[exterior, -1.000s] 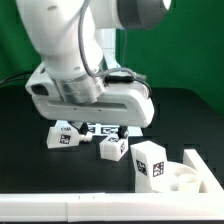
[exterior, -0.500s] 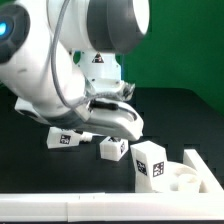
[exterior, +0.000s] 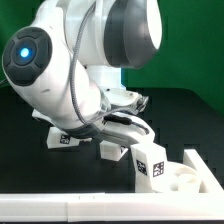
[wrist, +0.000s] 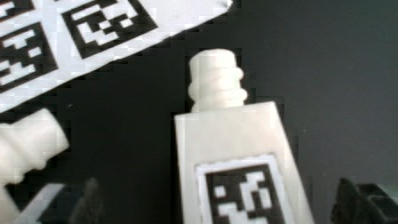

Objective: Assemble stool

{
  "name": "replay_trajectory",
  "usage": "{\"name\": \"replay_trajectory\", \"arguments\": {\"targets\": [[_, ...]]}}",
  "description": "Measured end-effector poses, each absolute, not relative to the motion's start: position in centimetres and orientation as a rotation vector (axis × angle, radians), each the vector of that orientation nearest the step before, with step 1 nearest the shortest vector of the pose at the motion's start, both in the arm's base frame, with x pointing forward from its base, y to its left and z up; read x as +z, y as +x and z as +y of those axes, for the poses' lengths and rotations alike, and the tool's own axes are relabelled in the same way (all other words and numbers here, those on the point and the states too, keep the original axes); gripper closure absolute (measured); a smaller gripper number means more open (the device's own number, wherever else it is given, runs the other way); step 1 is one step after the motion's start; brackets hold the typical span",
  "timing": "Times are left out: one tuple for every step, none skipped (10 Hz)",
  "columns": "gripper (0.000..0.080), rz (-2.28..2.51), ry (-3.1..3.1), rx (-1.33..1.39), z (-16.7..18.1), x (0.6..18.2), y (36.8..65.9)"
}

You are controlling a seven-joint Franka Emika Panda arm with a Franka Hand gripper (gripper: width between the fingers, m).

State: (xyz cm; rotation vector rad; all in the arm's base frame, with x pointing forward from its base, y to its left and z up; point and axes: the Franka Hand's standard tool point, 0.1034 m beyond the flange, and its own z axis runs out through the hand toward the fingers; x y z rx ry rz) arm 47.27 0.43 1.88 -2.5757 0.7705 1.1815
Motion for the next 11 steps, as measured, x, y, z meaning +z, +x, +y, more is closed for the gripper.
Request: {"name": "replay_trajectory", "arguments": {"targets": [[0.0151, 0.779, -2.572, 1.191, 0.26, 1.47, 46.95], [0.0151, 0.804, -2.565, 1.211, 0.19, 1.08, 46.66], [0.0151, 0.822, -2.562, 1.222, 0.12, 0.93, 46.53], [0.0151, 0.823, -2.565, 1.219, 0.03, 0.93, 46.57], [0.0151, 0.824, -2.565, 1.219, 0.00, 0.92, 46.56], [0.0151, 0.825, -2.564, 1.219, -0.03, 0.91, 46.56], [0.0151, 0.840, -2.543, 1.223, 0.01, 1.06, 46.57], [0.0151, 0.893, -2.471, 1.238, -0.05, 1.47, 46.58], [0.0151, 0.939, -2.430, 1.239, -0.60, 1.41, 46.54], [0.0196, 0.934, -2.441, 1.234, -0.69, 1.27, 46.58], [0.0334, 0.933, -2.441, 1.235, -0.64, 1.27, 46.57]]}}
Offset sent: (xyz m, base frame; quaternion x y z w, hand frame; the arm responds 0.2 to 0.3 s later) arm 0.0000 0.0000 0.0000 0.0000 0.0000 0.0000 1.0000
